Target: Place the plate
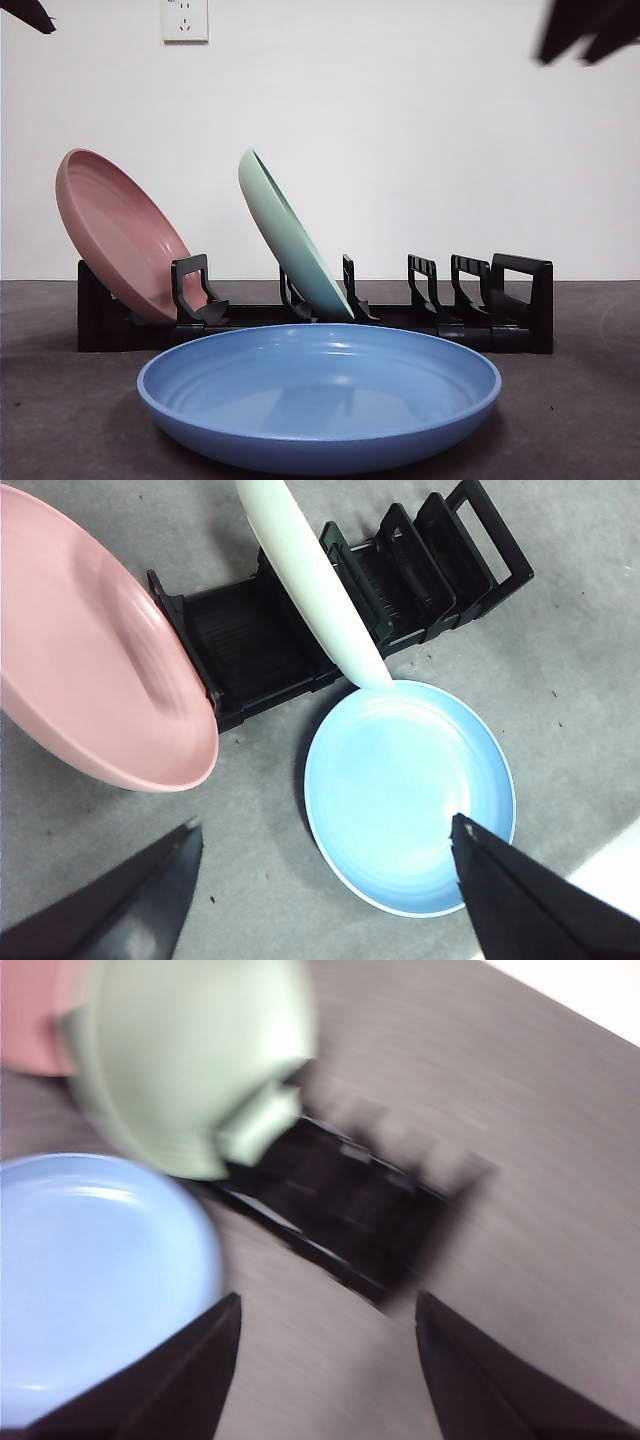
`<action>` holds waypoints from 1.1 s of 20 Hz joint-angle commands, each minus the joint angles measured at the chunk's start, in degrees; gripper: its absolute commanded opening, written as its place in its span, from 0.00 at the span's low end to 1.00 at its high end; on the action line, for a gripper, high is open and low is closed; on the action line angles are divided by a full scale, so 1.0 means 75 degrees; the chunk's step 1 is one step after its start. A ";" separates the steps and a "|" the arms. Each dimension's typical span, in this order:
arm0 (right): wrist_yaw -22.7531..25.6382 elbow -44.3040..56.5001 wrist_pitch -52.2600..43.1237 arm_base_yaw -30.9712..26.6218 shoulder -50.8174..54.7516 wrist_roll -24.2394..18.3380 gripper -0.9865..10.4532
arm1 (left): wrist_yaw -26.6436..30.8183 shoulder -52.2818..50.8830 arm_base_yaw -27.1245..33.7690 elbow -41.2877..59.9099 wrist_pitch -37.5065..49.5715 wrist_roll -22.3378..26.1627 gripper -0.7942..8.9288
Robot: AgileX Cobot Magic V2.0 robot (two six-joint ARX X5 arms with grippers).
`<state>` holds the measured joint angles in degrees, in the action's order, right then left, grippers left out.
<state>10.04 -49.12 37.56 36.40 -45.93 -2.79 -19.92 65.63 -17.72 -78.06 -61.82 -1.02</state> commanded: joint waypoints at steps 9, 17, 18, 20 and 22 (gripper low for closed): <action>-0.0807 0.0207 0.0632 -0.2087 0.1148 0.0058 0.33 | 0.1373 0.0064 -0.0029 -0.0128 0.0831 -0.1775 0.49; -0.0799 0.0207 0.0629 -0.2087 0.1142 0.0058 0.33 | 0.2690 0.1623 -0.0050 -0.1000 0.0726 -0.1979 0.49; -0.0799 0.0207 0.0629 -0.2087 0.1142 0.0055 0.33 | 0.2862 0.1932 -0.0050 -0.1154 0.0621 -0.1958 0.49; -0.0796 0.0207 0.0629 -0.2087 0.1142 0.0050 0.33 | 0.3276 0.2425 -0.0050 -0.1387 0.0554 -0.1926 0.49; -0.0796 0.0207 0.0629 -0.2087 0.1142 0.0047 0.33 | 0.3544 0.2760 -0.0050 -0.1460 0.0641 -0.1754 0.49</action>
<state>4.10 -47.31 42.65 20.58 -37.12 -2.76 6.35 85.56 -17.80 -87.29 -57.28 -15.22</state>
